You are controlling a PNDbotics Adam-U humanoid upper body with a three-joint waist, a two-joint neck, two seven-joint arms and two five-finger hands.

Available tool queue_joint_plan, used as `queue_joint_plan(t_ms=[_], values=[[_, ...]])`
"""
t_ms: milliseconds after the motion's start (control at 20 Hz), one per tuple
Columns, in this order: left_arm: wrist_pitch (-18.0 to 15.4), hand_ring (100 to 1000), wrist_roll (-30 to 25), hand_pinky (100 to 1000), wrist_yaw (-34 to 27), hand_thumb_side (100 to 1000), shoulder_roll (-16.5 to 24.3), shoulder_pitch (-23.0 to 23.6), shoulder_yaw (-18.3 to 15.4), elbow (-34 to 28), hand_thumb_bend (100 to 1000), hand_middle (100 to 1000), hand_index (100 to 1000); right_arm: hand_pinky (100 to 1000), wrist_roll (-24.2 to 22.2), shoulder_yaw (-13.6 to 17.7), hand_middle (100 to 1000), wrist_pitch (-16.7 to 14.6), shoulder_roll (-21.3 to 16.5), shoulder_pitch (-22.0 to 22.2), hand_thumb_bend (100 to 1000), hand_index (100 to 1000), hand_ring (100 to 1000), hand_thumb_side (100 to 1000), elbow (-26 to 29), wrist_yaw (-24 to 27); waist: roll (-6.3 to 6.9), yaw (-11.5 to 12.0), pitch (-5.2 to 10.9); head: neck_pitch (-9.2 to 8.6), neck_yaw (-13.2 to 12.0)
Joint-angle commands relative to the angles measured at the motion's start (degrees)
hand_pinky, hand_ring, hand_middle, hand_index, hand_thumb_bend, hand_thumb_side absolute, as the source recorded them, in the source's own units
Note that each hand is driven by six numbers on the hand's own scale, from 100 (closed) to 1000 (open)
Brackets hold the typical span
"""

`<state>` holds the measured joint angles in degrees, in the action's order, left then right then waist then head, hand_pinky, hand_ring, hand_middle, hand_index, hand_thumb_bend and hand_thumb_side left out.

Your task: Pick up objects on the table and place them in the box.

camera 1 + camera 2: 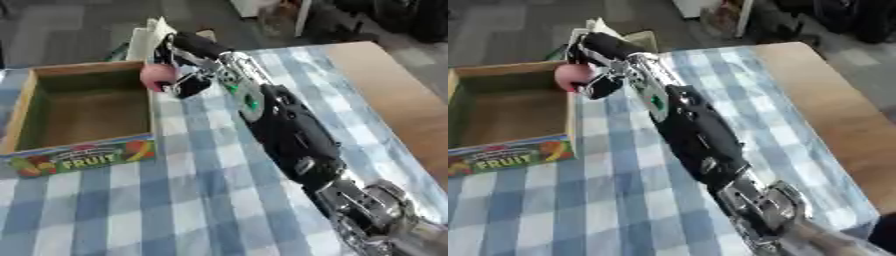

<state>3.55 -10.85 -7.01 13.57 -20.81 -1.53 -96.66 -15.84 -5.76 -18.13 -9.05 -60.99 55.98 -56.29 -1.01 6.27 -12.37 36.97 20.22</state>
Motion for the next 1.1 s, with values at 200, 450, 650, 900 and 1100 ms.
queue_joint_plan(t_ms=[200,450,650,900,1100], values=[[-0.06,489,-0.61,692,-0.09,863,0.15,-1.64,0.44,-0.91,100,520,557,543,1.95,2.30,403,1.23,5.04,-3.44,119,491,683,100,-4.11,-5.31,0.25,1.31,0.23,-1.46,1.30],[0.00,488,-0.96,692,-0.07,871,-0.03,-2.07,0.77,-0.89,100,520,557,557,3.62,3.47,448,2.30,8.70,-4.09,149,539,699,100,-7.33,-10.63,0.07,2.49,-0.29,-1.84,2.23],[0.02,488,-1.17,692,-0.06,866,-0.13,-2.25,0.93,-0.87,100,520,557,588,4.66,3.88,574,2.63,10.92,-4.19,221,694,745,100,-8.79,-14.64,0.03,3.08,-0.51,-1.94,2.77],[0.02,488,-1.23,693,-0.06,866,-0.18,-2.27,0.93,-0.85,100,520,557,627,6.04,4.27,746,2.69,12.10,-3.96,351,825,805,242,-8.96,-17.02,0.07,3.23,-0.56,-1.96,2.86],[0.05,488,-1.17,692,-0.06,865,-0.19,-2.21,0.84,-0.83,100,520,556,631,8.28,4.71,801,3.50,11.61,-4.03,373,871,822,294,-7.73,-16.40,0.01,2.90,-0.53,-2.04,2.66]])
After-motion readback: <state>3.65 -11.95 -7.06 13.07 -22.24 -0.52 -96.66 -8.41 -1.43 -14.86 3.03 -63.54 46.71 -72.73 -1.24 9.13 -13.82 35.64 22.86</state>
